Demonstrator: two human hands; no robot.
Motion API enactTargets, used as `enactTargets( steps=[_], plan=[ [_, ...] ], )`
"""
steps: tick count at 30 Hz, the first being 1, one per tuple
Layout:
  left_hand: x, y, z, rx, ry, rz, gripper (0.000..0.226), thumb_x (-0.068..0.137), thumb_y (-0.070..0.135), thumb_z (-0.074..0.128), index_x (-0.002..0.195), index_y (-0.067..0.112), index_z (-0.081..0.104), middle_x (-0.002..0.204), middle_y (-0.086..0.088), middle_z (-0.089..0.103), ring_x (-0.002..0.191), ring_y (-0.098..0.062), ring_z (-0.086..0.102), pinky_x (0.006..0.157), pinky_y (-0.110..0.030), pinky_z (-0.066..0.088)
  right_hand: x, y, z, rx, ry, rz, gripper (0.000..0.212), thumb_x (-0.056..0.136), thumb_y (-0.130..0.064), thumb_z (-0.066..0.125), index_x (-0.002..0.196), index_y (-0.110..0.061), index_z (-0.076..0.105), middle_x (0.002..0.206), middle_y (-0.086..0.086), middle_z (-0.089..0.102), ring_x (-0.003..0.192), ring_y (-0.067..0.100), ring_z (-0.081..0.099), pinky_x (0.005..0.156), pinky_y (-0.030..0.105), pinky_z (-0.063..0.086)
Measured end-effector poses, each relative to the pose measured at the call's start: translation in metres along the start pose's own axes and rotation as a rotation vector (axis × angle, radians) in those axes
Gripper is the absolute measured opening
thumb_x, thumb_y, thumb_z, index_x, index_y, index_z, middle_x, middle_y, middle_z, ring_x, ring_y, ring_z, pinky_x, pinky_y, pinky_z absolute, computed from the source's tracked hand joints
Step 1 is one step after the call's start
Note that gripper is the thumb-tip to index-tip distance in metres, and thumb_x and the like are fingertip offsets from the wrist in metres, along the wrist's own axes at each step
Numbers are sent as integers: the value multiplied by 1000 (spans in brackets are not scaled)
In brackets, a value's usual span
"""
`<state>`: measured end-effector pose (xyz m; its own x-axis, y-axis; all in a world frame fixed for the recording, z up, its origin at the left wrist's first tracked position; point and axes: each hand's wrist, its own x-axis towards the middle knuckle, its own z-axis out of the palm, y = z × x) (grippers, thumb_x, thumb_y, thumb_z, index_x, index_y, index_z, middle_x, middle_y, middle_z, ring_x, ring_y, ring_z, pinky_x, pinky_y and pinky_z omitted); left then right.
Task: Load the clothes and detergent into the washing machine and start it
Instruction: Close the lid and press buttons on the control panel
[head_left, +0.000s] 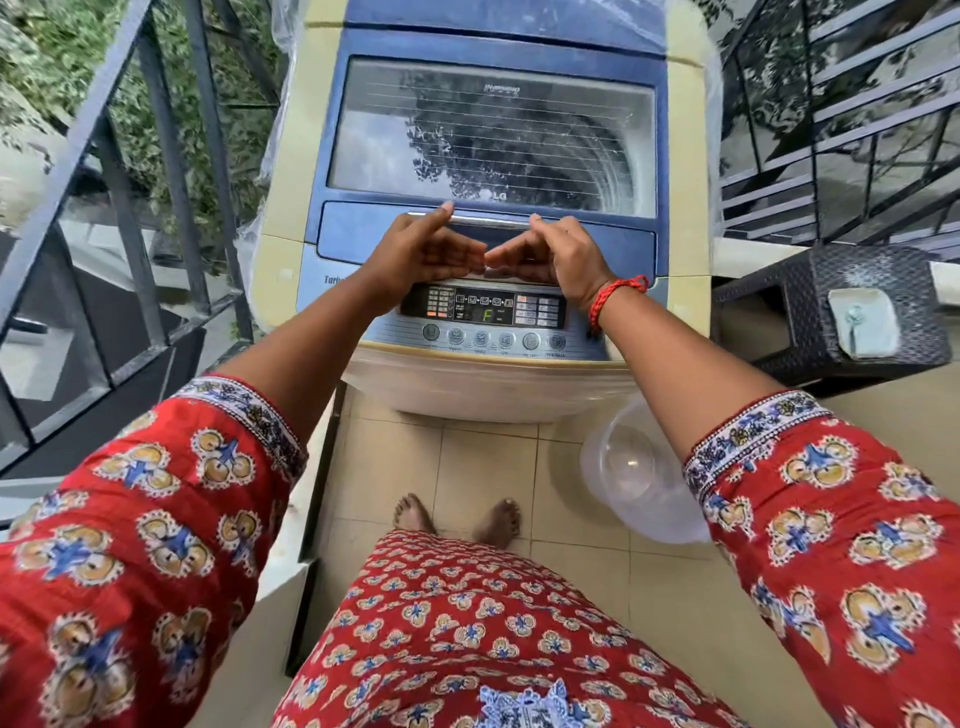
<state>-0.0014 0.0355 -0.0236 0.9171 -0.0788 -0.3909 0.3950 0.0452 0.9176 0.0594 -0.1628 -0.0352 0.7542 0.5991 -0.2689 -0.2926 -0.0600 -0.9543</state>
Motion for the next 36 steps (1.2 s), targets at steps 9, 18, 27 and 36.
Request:
enactTargets(
  steps=[9,18,27,36],
  plan=[
    [1,-1,0,33,-30,-7,56,93,48,41,99,1,72,95,-11,76,102,-25,70,89,-31,56,4,-8,-7,22,-107,79,52,102,-15,24,103,22,61,88,18,74,92,31,70,83,28,54],
    [2,0,-4,14,-52,-24,55,90,49,43,97,3,73,98,-14,75,103,-26,69,92,-34,55,4,-10,-9,18,-130,130,52,102,-16,23,106,19,62,97,19,73,103,32,67,97,33,51],
    [3,2,-4,-33,-42,-39,53,87,48,46,94,2,72,93,-11,76,100,-25,70,86,-31,57,3,-10,-10,-6,-121,130,55,103,-17,21,108,20,61,106,25,69,105,34,66,90,27,52],
    [1,3,-2,-28,-28,-41,52,87,49,46,90,6,75,94,-13,76,100,-26,70,87,-32,57,0,-13,-7,3,-124,114,53,103,-12,21,108,26,56,91,14,75,95,23,71,79,22,54]
  ],
)
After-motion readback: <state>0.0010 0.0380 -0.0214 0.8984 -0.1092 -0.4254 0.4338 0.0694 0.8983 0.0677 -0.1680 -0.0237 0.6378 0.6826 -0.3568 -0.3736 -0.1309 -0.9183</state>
